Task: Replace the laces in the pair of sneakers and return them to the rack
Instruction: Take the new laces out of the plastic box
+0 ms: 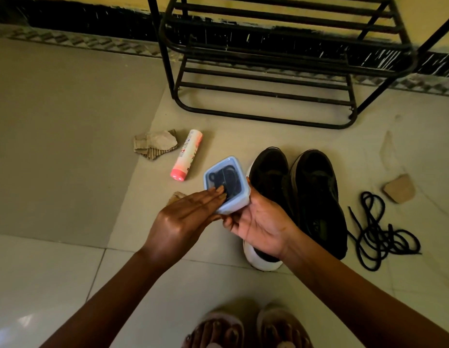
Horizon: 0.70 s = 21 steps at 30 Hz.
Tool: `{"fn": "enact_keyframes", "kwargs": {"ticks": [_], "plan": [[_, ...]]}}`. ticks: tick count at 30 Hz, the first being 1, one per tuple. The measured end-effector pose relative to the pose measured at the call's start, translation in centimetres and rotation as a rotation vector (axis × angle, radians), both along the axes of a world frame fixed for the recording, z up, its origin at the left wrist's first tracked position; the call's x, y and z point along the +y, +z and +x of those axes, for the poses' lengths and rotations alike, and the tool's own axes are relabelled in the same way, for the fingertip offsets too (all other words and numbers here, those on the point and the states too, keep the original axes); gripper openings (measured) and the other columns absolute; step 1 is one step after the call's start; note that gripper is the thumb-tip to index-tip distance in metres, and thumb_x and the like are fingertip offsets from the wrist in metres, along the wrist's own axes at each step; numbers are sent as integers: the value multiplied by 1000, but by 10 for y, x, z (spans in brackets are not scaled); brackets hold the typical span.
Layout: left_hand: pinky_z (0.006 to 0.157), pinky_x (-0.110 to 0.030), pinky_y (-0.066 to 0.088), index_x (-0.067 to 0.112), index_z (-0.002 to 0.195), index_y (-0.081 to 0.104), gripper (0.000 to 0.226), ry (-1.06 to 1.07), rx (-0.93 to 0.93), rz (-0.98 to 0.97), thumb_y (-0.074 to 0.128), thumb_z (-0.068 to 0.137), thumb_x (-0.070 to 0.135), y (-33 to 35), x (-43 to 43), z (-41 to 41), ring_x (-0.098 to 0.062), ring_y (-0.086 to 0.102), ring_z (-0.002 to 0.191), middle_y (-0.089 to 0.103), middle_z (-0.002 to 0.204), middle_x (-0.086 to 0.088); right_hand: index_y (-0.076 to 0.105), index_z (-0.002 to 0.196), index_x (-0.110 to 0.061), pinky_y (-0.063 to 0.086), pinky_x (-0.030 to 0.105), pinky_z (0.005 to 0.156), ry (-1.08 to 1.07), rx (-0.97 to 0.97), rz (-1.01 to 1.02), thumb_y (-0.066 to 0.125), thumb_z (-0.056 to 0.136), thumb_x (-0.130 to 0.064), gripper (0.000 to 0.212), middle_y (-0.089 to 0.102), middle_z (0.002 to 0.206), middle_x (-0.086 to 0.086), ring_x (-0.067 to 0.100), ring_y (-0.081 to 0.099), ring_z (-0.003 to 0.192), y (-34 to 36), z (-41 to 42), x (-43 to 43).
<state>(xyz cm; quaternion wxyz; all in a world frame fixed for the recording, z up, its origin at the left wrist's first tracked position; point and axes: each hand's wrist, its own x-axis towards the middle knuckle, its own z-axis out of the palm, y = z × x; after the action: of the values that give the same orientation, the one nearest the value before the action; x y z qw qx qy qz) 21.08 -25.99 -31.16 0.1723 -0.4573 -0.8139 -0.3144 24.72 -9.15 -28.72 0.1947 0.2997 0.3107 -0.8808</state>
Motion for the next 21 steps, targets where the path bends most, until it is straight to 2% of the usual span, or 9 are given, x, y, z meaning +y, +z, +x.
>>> {"fn": "enact_keyframes", "kwargs": {"ticks": [5,9,10,12,14,16,18,21], "plan": [[91,-32,51,3,121,59,35,-8,8,3,59,91,20,2,-2,-1,-17,61,111,62,121,-8,58,123,-12,49,24,64,-21,4,-2,45,96,-34,37,68,96,10,16,62,81,-2,2,1],[93,-29,50,5,119,61,36,-24,-125,16,57,90,27,4,-3,-2,-9,58,112,61,122,-3,55,128,-13,52,25,63,-22,51,42,49,93,-33,41,66,104,12,19,61,88,-2,2,5],[90,-25,50,7,120,61,40,-12,-189,17,55,91,33,7,-2,-2,-5,60,105,64,118,-3,54,129,-15,54,26,63,-27,68,55,52,89,-32,43,63,111,14,22,60,94,-3,3,6],[73,-13,47,11,125,58,52,70,-337,34,49,91,49,17,2,1,0,57,75,72,98,-4,52,131,-21,55,30,69,-10,115,96,57,81,-29,51,58,123,15,27,58,106,-5,5,6],[58,-13,42,21,126,57,50,220,-492,106,47,90,54,29,11,2,-1,51,58,71,83,-4,47,135,-29,55,34,79,59,182,183,59,76,-25,60,60,123,10,26,59,110,-8,7,1],[62,-10,45,28,118,62,35,378,-625,172,55,89,46,38,21,-3,7,59,67,73,91,0,41,134,-36,53,36,88,149,250,317,62,75,-24,64,65,114,3,20,63,107,-12,10,-5],[73,-11,50,21,112,69,35,509,-725,154,63,84,42,45,26,-12,6,63,77,72,103,3,39,129,-42,52,35,91,197,287,406,64,74,-26,62,65,112,1,16,63,106,-13,13,-10],[81,-17,51,18,107,71,35,557,-819,58,68,80,40,49,27,-19,8,61,76,69,97,13,38,127,-44,54,31,86,225,297,465,63,75,-29,60,64,114,-2,15,62,107,-16,16,-10]]}}
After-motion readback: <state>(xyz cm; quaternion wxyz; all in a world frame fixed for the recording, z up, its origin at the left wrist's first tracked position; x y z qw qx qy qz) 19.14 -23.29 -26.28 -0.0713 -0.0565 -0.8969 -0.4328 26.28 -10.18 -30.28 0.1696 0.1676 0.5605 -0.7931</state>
